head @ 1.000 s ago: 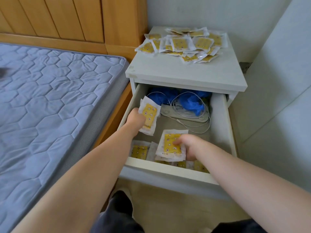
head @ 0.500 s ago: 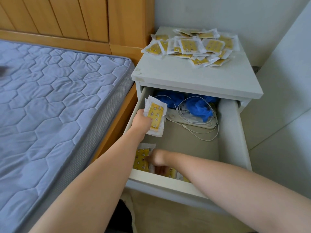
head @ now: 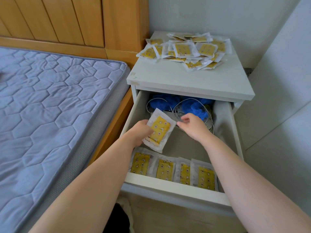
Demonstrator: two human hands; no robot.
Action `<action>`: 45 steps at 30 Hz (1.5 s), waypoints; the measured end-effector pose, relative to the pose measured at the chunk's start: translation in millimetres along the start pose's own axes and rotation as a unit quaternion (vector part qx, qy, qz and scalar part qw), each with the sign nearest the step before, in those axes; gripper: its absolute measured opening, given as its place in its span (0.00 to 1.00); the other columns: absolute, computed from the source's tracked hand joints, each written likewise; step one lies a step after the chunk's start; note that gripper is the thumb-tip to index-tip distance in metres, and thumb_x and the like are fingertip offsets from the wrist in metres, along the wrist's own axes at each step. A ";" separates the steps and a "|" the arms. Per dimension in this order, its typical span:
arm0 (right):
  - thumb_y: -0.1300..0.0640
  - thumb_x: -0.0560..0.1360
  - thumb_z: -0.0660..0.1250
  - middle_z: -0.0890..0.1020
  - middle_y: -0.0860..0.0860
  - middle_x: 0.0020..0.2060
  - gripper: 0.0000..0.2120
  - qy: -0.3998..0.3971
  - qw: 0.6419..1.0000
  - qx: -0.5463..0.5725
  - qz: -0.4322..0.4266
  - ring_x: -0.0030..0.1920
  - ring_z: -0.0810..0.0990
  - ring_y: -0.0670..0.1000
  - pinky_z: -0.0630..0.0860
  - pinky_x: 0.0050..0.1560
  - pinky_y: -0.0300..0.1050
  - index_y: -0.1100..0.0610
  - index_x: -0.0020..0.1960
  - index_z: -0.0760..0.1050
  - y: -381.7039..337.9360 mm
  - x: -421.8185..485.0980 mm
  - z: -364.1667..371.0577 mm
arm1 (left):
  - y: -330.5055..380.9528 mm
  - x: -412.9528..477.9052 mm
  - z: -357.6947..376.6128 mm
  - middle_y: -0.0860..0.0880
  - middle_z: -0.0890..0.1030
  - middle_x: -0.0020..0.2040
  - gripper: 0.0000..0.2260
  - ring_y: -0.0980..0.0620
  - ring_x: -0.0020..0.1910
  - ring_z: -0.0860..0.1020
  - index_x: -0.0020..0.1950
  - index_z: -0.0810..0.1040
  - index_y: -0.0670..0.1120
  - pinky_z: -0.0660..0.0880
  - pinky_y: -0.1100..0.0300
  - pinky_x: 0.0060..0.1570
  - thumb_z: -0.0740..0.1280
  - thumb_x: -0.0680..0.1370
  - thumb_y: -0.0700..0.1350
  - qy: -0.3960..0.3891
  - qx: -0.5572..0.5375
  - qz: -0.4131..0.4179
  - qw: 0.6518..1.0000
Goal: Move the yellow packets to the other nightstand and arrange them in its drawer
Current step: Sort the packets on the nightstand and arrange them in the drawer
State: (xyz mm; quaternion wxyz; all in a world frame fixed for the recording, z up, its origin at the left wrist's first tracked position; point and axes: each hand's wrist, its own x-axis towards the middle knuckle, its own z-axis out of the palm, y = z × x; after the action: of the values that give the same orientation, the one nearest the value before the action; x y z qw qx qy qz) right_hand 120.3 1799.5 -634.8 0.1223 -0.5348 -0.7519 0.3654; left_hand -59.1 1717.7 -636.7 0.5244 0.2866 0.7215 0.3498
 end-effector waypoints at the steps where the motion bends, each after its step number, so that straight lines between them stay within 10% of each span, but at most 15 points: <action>1: 0.50 0.76 0.66 0.74 0.51 0.64 0.22 -0.022 0.998 0.063 -0.003 0.65 0.72 0.51 0.70 0.63 0.47 0.56 0.68 0.69 0.6 0.8 0.2 | 0.5 -3.0 1.2 0.43 0.79 0.59 0.16 0.45 0.56 0.79 0.66 0.71 0.44 0.79 0.51 0.49 0.62 0.80 0.34 -0.041 0.002 0.002 0.999; 9: 0.59 0.73 0.70 0.83 0.51 0.46 0.03 -0.132 0.980 0.148 -0.003 0.50 0.81 0.52 0.77 0.55 0.51 0.53 0.45 0.77 0.9 0.8 2.3 | 2.7 -9.1 4.7 0.48 0.81 0.53 0.16 0.49 0.52 0.81 0.63 0.71 0.47 0.80 0.57 0.43 0.65 0.77 0.33 -0.150 0.074 0.027 0.986; 16: 0.63 0.74 0.69 0.80 0.52 0.41 0.04 -0.077 0.992 0.085 0.059 0.39 0.76 0.50 0.69 0.34 0.40 0.56 0.43 0.76 12.7 7.1 3.6 | -5.0 -2.6 8.3 0.48 0.81 0.57 0.12 0.51 0.55 0.79 0.65 0.74 0.45 0.74 0.58 0.52 0.60 0.82 0.43 -0.054 0.119 0.076 0.989; 21: 0.60 0.74 0.70 0.81 0.55 0.52 0.13 -0.194 0.973 -0.020 0.124 0.51 0.80 0.55 0.78 0.51 0.49 0.59 0.58 0.77 30.0 7.7 23.8 | -26.5 8.8 12.6 0.45 0.68 0.73 0.23 0.46 0.70 0.68 0.75 0.64 0.47 0.65 0.55 0.67 0.57 0.80 0.35 -0.095 0.477 0.011 0.874; 26: 0.56 0.73 0.71 0.78 0.57 0.60 0.23 -0.231 0.959 -0.145 0.070 0.56 0.77 0.55 0.70 0.49 0.41 0.61 0.66 0.71 22.3 -1.5 59.7 | -26.8 6.4 15.2 0.45 0.73 0.68 0.18 0.45 0.66 0.73 0.72 0.70 0.45 0.70 0.56 0.61 0.59 0.81 0.40 -0.149 0.584 -0.013 0.798; 32: 0.49 0.75 0.68 0.78 0.56 0.58 0.20 -0.255 0.929 -0.268 -0.012 0.56 0.77 0.56 0.73 0.50 0.45 0.60 0.62 0.74 15.1 -8.0 71.1 | -32.6 12.6 12.4 0.43 0.79 0.61 0.14 0.47 0.54 0.78 0.64 0.76 0.43 0.74 0.56 0.53 0.61 0.79 0.41 -0.119 0.605 -0.034 0.787; 45: 0.48 0.75 0.65 0.76 0.57 0.59 0.21 -0.326 0.873 -0.361 -0.041 0.55 0.78 0.57 0.76 0.52 0.48 0.59 0.63 0.73 16.1 -9.1 70.9 | -23.3 6.3 19.2 0.48 0.68 0.73 0.23 0.48 0.71 0.67 0.75 0.65 0.50 0.65 0.55 0.68 0.57 0.80 0.38 -0.178 0.532 0.014 0.828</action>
State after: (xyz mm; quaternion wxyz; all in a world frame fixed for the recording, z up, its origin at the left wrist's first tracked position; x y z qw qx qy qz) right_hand 94.7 1764.2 -693.8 -0.3167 -0.3610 -0.8499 0.2169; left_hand -43.6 1712.7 -662.9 0.4051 0.5889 0.6857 -0.1376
